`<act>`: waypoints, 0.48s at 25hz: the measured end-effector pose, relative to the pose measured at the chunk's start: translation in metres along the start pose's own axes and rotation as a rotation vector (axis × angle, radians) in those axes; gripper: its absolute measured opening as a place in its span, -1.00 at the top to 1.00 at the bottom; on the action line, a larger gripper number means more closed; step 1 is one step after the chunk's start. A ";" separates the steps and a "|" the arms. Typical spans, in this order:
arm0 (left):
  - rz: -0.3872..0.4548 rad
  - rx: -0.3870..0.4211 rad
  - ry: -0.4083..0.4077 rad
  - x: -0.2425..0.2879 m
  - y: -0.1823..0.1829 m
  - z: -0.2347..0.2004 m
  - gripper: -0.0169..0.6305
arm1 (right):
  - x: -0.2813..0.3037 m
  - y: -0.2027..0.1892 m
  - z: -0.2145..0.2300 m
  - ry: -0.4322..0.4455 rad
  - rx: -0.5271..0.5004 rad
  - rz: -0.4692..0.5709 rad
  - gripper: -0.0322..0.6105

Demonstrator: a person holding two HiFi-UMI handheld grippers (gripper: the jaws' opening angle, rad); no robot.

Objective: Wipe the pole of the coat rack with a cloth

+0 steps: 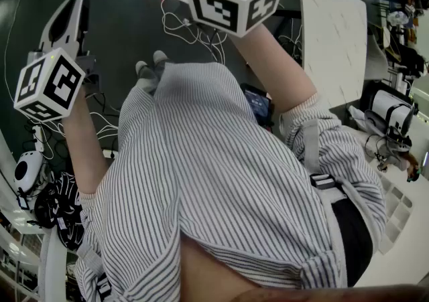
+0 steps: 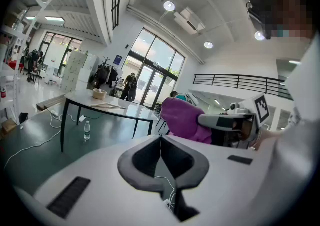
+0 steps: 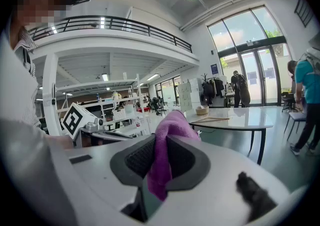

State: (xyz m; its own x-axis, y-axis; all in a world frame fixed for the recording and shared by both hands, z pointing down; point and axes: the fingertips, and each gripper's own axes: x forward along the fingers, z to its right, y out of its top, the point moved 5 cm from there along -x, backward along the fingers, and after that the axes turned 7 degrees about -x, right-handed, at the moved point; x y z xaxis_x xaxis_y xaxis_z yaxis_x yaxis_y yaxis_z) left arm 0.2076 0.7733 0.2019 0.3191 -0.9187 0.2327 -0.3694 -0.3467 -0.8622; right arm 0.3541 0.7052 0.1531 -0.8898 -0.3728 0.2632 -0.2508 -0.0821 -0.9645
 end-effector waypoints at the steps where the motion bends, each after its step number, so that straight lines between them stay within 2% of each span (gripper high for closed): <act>1: -0.013 -0.008 -0.003 -0.002 -0.003 0.002 0.91 | -0.003 -0.006 -0.006 -0.007 0.026 0.001 0.70; 7: -0.086 -0.011 -0.032 -0.019 -0.016 0.014 0.91 | -0.019 -0.046 -0.037 -0.060 0.160 0.006 0.70; 12: -0.092 -0.014 -0.038 -0.021 -0.023 0.017 0.91 | -0.020 -0.048 -0.042 -0.094 0.177 0.033 0.70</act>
State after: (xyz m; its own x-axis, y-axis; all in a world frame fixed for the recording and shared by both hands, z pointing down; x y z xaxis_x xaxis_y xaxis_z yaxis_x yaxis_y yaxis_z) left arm 0.2243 0.8043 0.2093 0.3850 -0.8752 0.2930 -0.3496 -0.4321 -0.8313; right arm 0.3678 0.7559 0.1952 -0.8547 -0.4620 0.2367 -0.1439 -0.2271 -0.9632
